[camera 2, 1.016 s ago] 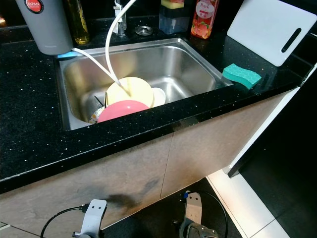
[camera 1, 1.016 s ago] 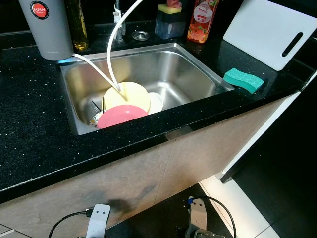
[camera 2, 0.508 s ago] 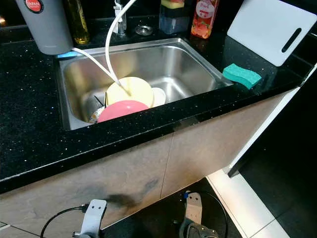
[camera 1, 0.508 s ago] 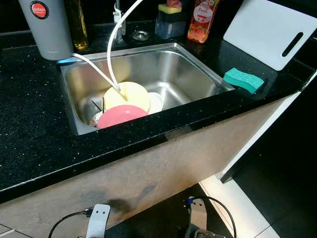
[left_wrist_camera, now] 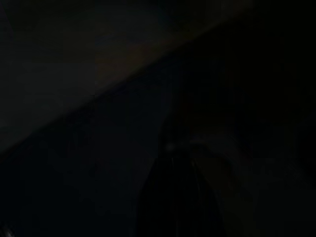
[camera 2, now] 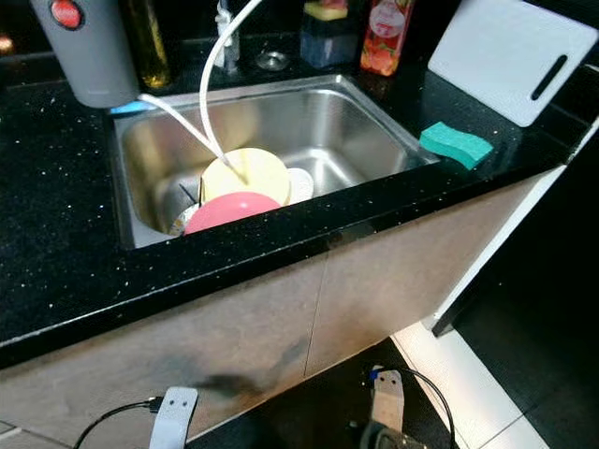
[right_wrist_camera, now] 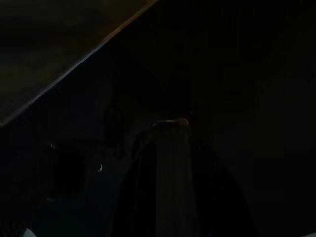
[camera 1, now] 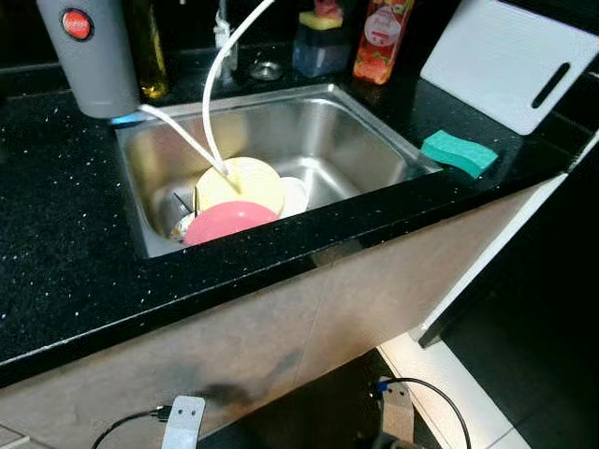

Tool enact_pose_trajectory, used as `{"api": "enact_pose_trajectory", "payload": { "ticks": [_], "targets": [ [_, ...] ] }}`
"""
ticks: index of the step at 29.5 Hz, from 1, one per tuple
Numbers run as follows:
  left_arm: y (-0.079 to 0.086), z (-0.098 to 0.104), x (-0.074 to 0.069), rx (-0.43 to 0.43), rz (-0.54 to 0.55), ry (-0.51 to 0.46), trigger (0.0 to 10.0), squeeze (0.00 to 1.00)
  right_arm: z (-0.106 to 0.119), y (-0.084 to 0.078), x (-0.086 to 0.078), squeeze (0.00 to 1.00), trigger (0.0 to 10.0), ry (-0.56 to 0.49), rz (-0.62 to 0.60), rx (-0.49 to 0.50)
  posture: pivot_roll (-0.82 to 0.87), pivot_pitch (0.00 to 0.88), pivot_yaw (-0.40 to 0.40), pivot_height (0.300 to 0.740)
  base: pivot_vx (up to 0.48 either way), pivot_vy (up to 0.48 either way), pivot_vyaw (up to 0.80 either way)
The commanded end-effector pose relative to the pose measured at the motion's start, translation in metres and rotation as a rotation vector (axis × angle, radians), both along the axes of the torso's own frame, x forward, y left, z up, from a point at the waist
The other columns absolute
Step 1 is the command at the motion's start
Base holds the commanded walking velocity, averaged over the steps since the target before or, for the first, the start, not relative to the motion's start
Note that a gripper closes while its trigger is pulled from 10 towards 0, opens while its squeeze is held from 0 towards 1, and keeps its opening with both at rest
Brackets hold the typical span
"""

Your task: Kitchen organization

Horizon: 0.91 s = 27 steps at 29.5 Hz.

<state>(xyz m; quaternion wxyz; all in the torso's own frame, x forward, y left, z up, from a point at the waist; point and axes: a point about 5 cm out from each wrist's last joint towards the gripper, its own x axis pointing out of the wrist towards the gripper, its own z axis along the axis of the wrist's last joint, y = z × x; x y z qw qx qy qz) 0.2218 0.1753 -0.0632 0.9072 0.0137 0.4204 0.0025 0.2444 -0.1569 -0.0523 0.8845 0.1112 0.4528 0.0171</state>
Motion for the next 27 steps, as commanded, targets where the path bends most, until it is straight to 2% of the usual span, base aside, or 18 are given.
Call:
{"api": "enact_pose_trajectory", "payload": {
  "ticks": [1, 3, 5, 6, 8, 10, 12, 15, 16, 18, 19, 21, 24, 27],
  "targets": [
    [0.012, 0.001, -0.005, 0.019, 0.028, -0.039, 10.0, 0.0, -0.001, -0.002, -0.002, 0.0, 10.0, -0.02, 0.031, -0.018, 0.04, 0.117, -0.041, 0.74, 0.0, 0.0, 0.0],
    [0.012, 0.002, -0.005, 0.021, 0.015, -0.056, 10.0, 0.0, 0.0, -0.003, -0.001, 0.0, 10.0, -0.031, 0.033, -0.021, 0.04, 0.117, -0.041, 0.74, 0.0, 0.0, 0.0],
    [0.015, 0.007, -0.003, 0.025, 0.007, -0.117, 10.0, 0.0, 0.002, -0.004, 0.002, 0.0, 10.0, -0.051, 0.011, -0.015, 0.04, 0.106, -0.048, 0.74, 0.0, 0.0, 0.0],
    [0.018, 0.017, 0.002, 0.016, 0.002, -0.203, 10.0, 0.0, 0.007, -0.004, 0.008, 0.0, 10.0, -0.084, -0.012, 0.014, 0.04, 0.101, -0.054, 0.74, 0.0, 0.0, 0.0],
    [0.019, 0.02, 0.004, 0.013, 0.001, -0.231, 10.0, 0.0, 0.009, -0.004, 0.01, 0.0, 10.0, -0.095, -0.017, 0.025, 0.04, 0.101, -0.054, 0.74, 0.0, 0.0, 0.0],
    [0.016, 0.029, 0.01, -0.024, -0.03, -0.28, 10.0, 0.0, 0.017, -0.001, 0.019, 0.0, 10.0, -0.148, -0.005, 0.045, 0.04, 0.103, -0.058, 0.74, 0.0, 0.0, 0.0],
    [0.015, 0.035, 0.012, -0.06, -0.046, -0.271, 10.0, 0.0, 0.028, 0.003, 0.031, 0.0, 10.0, -0.214, -0.005, 0.09, 0.04, 0.103, -0.055, 0.74, 0.0, 0.0, 0.0],
    [0.016, 0.04, 0.012, -0.072, -0.048, -0.258, 10.0, 0.0, 0.038, 0.008, 0.041, 0.0, 10.0, -0.262, 0.009, 0.154, 0.04, 0.106, -0.051, 0.74, 0.0, 0.0, 0.0],
    [0.016, 0.043, 0.013, -0.079, -0.042, -0.283, 10.0, 0.0, 0.039, 0.008, 0.042, 0.0, 10.0, -0.26, 0.013, 0.163, 0.04, 0.109, -0.044, 0.74, 0.0, 0.0, 0.0],
    [0.015, 0.048, 0.014, -0.088, -0.052, -0.315, 10.0, 0.0, 0.04, 0.008, 0.043, 0.0, 10.0, -0.25, 0.017, 0.167, 0.04, 0.109, -0.044, 0.74, 0.0, 0.0, 0.0],
    [0.014, 0.05, 0.013, -0.077, -0.09, -0.314, 10.0, 0.0, 0.04, 0.007, 0.043, 0.0, 10.0, -0.246, 0.03, 0.159, 0.04, 0.109, -0.035, 0.74, 0.0, 0.0, 0.0],
    [0.013, 0.051, 0.013, -0.073, -0.099, -0.312, 10.0, 0.0, 0.041, 0.006, 0.043, 0.0, 10.0, -0.245, 0.033, 0.157, 0.04, 0.109, -0.035, 0.74, 0.0, 0.0, 0.0],
    [0.013, 0.056, 0.012, -0.029, -0.139, -0.325, 10.0, 0.0, 0.04, 0.004, 0.041, 0.0, 10.0, -0.237, 0.026, 0.146, 0.04, 0.113, -0.031, 0.74, 0.0, 0.0, 0.0],
    [0.014, 0.056, 0.012, 0.007, -0.127, -0.305, 10.0, 0.0, 0.039, 0.0, 0.041, 0.0, 10.0, -0.232, -0.008, 0.145, 0.04, 0.122, -0.022, 0.74, 0.0, 0.0, 0.0]
  ]
}}
